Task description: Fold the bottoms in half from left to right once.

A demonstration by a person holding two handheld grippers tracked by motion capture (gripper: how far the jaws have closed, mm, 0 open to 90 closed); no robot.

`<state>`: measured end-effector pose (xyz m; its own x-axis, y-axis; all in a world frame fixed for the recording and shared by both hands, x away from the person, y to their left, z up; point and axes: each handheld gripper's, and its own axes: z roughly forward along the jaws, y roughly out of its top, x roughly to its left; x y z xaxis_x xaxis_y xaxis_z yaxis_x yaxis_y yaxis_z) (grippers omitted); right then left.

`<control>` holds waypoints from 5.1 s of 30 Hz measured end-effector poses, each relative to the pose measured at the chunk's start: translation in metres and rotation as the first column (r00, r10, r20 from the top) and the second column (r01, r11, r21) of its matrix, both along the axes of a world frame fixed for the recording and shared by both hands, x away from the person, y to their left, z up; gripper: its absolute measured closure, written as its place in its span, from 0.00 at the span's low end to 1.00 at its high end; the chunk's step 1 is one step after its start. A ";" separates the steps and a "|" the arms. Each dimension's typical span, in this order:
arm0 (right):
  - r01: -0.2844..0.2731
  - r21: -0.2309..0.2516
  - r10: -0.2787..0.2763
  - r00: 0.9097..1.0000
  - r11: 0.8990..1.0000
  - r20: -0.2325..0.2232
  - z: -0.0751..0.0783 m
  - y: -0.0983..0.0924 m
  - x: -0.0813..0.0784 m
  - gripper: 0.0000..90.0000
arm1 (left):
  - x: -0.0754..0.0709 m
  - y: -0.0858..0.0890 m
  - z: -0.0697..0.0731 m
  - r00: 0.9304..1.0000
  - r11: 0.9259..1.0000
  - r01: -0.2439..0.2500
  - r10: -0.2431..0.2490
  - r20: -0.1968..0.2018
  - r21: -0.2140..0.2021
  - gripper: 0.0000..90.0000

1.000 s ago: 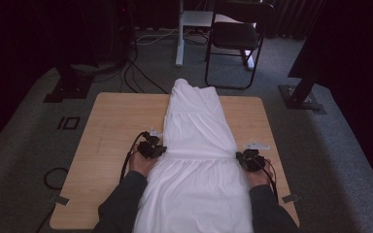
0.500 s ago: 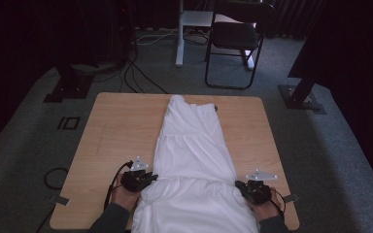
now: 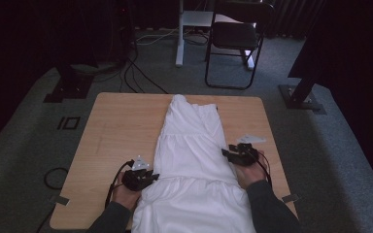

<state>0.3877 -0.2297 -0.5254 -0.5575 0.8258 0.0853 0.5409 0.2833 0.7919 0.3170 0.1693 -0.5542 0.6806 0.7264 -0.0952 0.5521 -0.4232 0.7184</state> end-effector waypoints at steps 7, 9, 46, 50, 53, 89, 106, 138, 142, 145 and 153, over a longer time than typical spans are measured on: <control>0.005 0.035 -0.003 0.998 0.999 -0.062 -0.011 0.029 0.062 0.66 | 0.000 0.000 0.000 1.000 1.000 0.000 0.000 0.004 0.001 0.81; 0.012 0.055 -0.008 0.997 0.998 -0.075 -0.014 0.035 0.070 0.67 | -0.001 -0.001 0.000 1.000 1.000 -0.002 0.002 0.011 0.008 0.80; 0.142 -0.092 -0.148 0.987 0.986 -0.060 -0.030 0.004 0.031 0.99 | 0.053 -0.008 0.064 0.991 0.998 -0.060 0.059 0.118 0.007 0.50; 0.140 -0.093 -0.146 0.987 0.986 -0.063 -0.030 0.004 0.031 0.99 | 0.094 -0.036 0.057 0.993 0.997 -0.072 0.069 0.092 0.026 0.51; 0.142 -0.080 -0.147 0.987 0.987 -0.068 -0.031 0.003 0.031 0.99 | 0.120 -0.054 0.036 0.996 0.995 -0.076 0.073 0.045 0.069 0.54; -0.076 0.038 0.077 0.997 0.996 -0.002 0.023 0.053 0.035 0.71 | 0.011 -0.020 -0.002 0.998 0.998 0.067 -0.067 0.004 -0.013 0.87; 0.089 -0.023 -0.084 0.980 0.996 0.183 0.047 0.030 0.015 0.99 | 0.004 -0.028 0.000 0.995 0.995 0.099 -0.099 0.000 0.009 0.78; 0.095 -0.119 -0.102 0.993 0.988 -0.060 -0.028 0.028 0.039 0.97 | 0.131 -0.099 0.014 0.999 0.991 0.037 -0.032 -0.043 0.128 0.74; 0.105 -0.129 -0.111 0.993 0.986 -0.043 -0.029 0.032 0.034 0.97 | 0.115 -0.087 0.012 0.997 0.995 0.054 -0.049 -0.068 0.082 0.91; 0.079 -0.136 -0.087 0.995 0.988 -0.049 -0.028 0.037 0.023 0.97 | 0.092 -0.081 0.010 0.997 0.995 0.062 -0.057 -0.058 0.081 0.92; -0.003 -0.109 -0.006 0.997 0.994 -0.079 -0.028 0.044 -0.016 0.85 | 0.045 -0.063 0.007 0.997 0.995 0.071 -0.069 -0.035 0.068 0.92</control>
<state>0.3717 -0.1853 -0.5533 -0.5512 0.8335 0.0384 0.6013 0.3649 0.7108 0.3623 0.1067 -0.5474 0.7273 0.6828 -0.0699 0.5424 -0.5093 0.6682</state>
